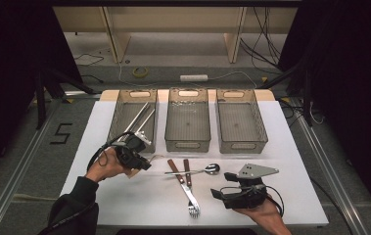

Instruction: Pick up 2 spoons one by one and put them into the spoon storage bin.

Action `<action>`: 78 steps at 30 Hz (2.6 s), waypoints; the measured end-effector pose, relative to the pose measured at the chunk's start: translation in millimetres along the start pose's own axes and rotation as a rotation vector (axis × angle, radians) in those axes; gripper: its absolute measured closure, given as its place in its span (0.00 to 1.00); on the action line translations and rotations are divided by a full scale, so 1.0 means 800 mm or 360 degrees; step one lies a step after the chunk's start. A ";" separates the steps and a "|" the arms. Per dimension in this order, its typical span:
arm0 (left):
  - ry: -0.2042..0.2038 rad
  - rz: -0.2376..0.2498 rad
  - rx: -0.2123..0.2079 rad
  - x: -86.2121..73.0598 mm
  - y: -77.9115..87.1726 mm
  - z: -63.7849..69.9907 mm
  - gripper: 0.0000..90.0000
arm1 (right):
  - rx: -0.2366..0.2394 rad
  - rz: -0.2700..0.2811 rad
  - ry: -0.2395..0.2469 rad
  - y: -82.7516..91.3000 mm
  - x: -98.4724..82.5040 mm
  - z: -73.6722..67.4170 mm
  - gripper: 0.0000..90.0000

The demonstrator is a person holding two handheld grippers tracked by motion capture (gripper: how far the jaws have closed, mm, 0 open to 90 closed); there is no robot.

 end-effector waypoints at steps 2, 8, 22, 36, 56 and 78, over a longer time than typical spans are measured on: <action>0.0029 0.0070 -0.0027 0.003 0.005 0.000 0.84 | -0.0001 0.0003 -0.0004 0.000 0.000 0.000 0.28; 0.0113 0.0263 -0.0057 0.015 0.020 -0.001 0.84 | -0.0002 0.0005 -0.0004 0.001 0.000 0.001 0.28; 0.0203 0.0519 -0.0026 0.046 0.031 0.005 0.84 | -0.0008 0.0017 -0.0017 0.002 0.000 0.003 0.28; 0.0223 0.0650 0.0021 0.098 0.036 0.005 0.84 | -0.0007 0.0028 -0.0017 0.002 0.000 0.004 0.28; 0.0307 0.0748 0.0025 0.151 0.016 0.006 0.84 | 0.0004 0.0027 -0.0014 0.001 -0.001 0.003 0.28; 0.0392 0.0739 0.0078 0.169 -0.018 -0.008 0.84 | 0.0019 0.0016 -0.0009 -0.001 0.000 0.000 0.28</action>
Point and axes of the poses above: each handheld gripper's, and its own axes: y roughly backward along the jaws, x roughly out of its top, z roughly to its right, the point moved 3 cm from there along -y, roughly forward along the jaws, and after that the axes turned 12 degrees about y, right-handed, at the moved point
